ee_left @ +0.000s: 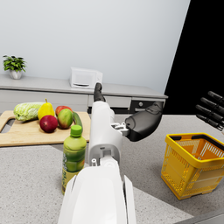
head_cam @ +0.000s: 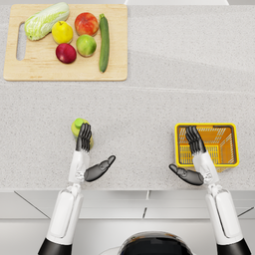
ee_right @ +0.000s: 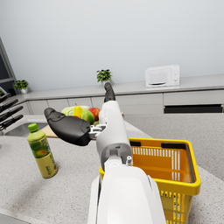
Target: Pick up the green tea and place it into the yellow basket
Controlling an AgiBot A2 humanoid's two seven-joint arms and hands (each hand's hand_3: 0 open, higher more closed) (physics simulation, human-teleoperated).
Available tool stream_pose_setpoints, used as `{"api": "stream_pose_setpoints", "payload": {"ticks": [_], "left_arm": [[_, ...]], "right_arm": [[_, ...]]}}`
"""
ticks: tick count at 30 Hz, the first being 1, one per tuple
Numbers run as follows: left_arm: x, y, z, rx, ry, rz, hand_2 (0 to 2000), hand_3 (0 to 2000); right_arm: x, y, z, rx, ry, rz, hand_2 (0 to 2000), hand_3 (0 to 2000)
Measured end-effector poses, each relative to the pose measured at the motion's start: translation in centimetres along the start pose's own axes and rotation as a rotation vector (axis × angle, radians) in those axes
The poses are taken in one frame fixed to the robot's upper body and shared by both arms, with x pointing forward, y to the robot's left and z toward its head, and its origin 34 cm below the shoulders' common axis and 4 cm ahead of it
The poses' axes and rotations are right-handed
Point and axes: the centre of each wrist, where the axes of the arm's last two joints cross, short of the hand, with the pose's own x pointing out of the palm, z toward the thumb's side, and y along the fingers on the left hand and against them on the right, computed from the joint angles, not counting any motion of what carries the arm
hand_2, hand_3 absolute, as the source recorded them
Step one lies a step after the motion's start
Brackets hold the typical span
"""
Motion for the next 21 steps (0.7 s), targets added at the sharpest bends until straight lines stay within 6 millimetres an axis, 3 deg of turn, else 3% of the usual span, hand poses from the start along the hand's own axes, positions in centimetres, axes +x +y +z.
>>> {"api": "stream_pose_setpoints", "payload": {"ticks": [15,18,21], "left_arm": [[0.2,0.1,-0.4,0.036,-0.003,-0.051,0,0],[-0.1,1.0,0.1,0.098,-0.018,-0.058,0,0],[-0.9,2.1,0.4,0.138,0.102,-0.021,0,0]], "right_arm": [[0.3,-0.1,-0.4,-0.039,-0.014,-0.042,0,0],[0.0,-1.1,0.9,-0.134,-0.024,-0.091,0,0],[-0.8,-1.6,2.3,-0.203,0.109,-0.153,0,0]]}}
